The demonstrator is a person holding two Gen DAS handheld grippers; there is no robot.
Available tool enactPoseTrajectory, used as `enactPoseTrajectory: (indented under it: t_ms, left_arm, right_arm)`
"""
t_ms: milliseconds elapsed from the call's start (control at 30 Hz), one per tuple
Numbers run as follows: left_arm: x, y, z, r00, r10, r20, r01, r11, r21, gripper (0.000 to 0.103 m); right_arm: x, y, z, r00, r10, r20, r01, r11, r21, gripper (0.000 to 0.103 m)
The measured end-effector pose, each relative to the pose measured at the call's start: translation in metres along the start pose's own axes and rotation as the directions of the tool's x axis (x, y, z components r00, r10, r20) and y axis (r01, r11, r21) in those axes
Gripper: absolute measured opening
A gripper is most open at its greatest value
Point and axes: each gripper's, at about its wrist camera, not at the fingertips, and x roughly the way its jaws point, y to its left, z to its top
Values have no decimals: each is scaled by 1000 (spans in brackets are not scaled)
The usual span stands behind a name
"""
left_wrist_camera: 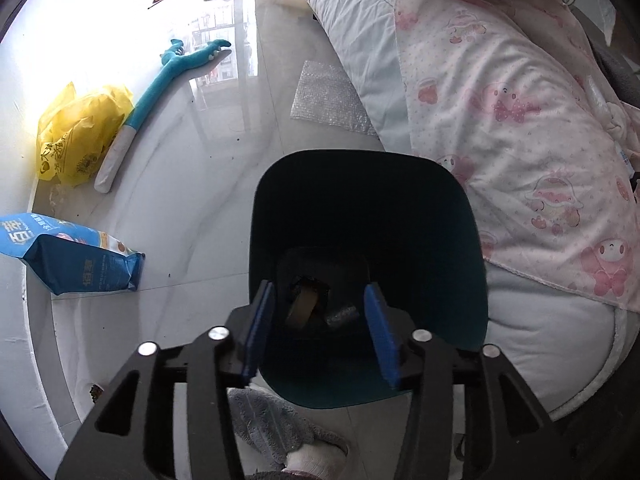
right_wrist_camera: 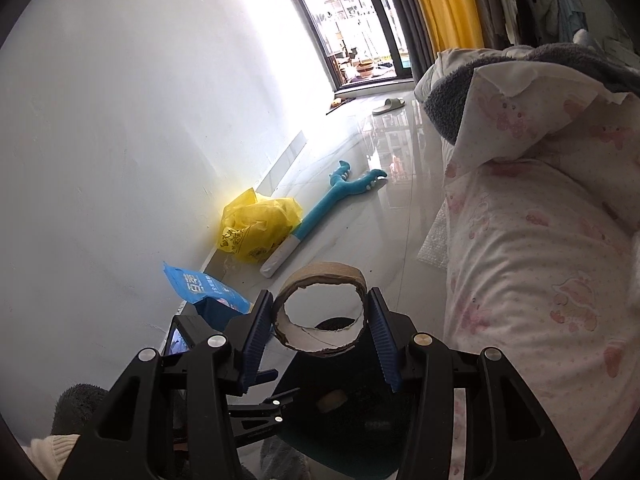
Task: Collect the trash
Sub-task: 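Lower the cardboard tape roll into the black bin and open the right tool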
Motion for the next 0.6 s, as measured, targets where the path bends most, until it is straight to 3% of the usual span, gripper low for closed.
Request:
enactPoseTrajectory:
  t_ms: [133,333,500,600]
  left_arm:
    - [-17,8,-1,998,-6,57,6,1000,-1,74]
    - [-47,17,-4,987,-7,159,6,1000,3,89]
    - [-70,25,-6,971,-15,238,15,1000,1,91]
    - [-88,32,-6,953,-6,303,15,1000,-27,91]
  right_arm:
    - [18,4,-4,999,2,-36,-1,1000,25,49]
    - [48,9,-13,994,-16,-106,20,999,38,49]
    - [67,10,-22,987,-40,-155,46,998,31,49]
    - [78,6,-27,983,-25,-183,38,997,66,49]
